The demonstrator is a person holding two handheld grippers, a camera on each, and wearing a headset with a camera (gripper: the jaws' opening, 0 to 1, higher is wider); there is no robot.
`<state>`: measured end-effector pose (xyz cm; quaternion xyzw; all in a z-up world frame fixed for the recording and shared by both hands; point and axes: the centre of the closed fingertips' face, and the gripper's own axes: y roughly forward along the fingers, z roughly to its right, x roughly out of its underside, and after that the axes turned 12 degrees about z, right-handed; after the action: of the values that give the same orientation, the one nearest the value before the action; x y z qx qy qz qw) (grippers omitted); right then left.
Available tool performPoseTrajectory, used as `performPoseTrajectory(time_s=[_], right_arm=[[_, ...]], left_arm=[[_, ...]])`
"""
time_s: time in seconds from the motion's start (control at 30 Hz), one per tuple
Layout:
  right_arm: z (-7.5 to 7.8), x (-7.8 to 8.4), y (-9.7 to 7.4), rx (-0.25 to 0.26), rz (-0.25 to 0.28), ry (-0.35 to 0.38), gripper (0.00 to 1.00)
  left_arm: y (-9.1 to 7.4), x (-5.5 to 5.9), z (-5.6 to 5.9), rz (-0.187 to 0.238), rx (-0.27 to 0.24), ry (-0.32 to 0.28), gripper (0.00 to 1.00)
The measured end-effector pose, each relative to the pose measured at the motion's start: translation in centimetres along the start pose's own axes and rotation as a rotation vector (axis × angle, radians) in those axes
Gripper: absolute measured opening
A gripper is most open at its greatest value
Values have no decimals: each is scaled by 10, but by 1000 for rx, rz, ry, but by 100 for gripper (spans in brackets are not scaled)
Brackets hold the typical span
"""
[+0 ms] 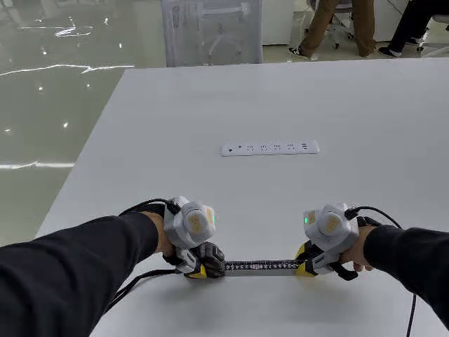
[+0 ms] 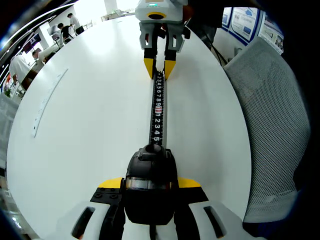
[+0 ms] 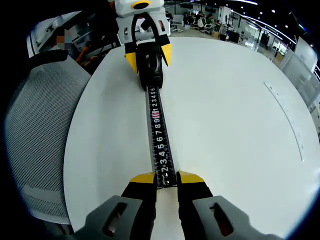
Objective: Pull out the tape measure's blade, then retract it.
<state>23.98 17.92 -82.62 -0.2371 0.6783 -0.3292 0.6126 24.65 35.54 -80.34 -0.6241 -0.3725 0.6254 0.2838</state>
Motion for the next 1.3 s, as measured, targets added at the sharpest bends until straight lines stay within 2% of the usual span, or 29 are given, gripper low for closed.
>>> performPoseTrajectory(time_s=[1.3], right_arm=[[6,32,-30,28,-29,11,11]], left_arm=[[1,0,0,0,-5,1,34]])
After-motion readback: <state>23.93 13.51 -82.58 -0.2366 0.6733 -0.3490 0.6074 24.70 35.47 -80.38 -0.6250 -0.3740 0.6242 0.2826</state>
